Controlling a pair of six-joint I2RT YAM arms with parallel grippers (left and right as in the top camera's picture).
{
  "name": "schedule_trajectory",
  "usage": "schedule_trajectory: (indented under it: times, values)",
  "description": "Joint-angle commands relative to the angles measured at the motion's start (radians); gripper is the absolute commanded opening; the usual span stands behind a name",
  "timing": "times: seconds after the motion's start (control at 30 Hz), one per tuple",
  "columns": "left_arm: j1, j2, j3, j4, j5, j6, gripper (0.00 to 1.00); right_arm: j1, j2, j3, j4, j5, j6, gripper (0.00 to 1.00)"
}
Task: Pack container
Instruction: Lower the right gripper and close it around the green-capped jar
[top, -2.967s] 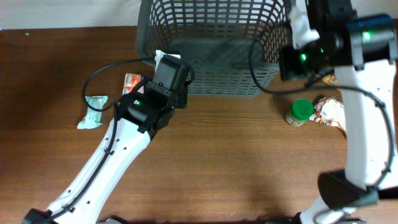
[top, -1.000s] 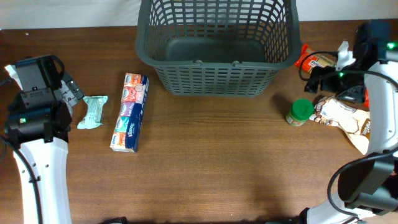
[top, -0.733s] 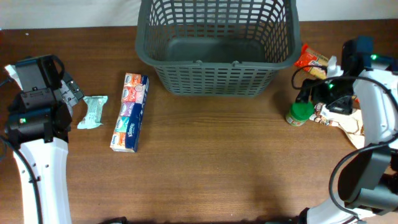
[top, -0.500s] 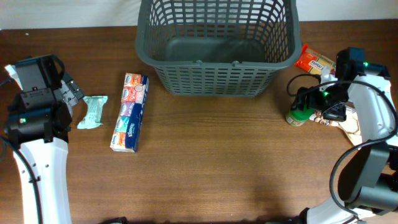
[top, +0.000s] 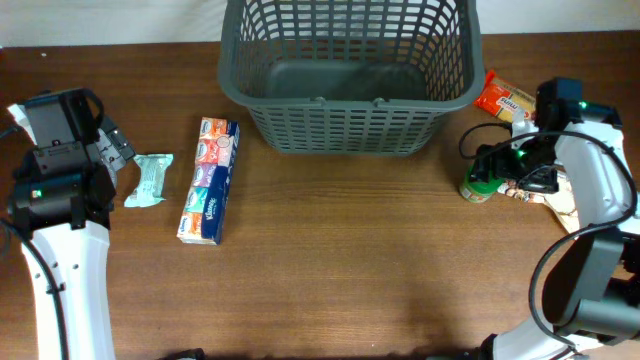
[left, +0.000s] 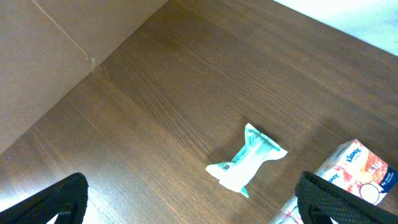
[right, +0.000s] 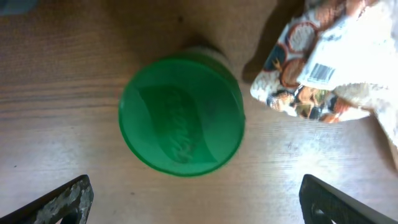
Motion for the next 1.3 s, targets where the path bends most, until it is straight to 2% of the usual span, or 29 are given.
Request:
schedule_trajectory:
  times: [0.0,1.13,1.27]
  values:
    - [0.005,-0.007,0.014,0.002,0.007,0.002,1.0,0.048,0.01,-0.007,0.015,0.05,-0.011,0.99]
    - [0.005,-0.007,0.014,0.002,0.007,0.002,1.0,0.076,0.127,-0.007,0.092,0.072,-0.034,0.99]
    - [0.005,-0.007,0.014,0.002,0.007,0.002,1.0,0.076,0.127,-0.007,0.098,0.072,-0.034,0.91]
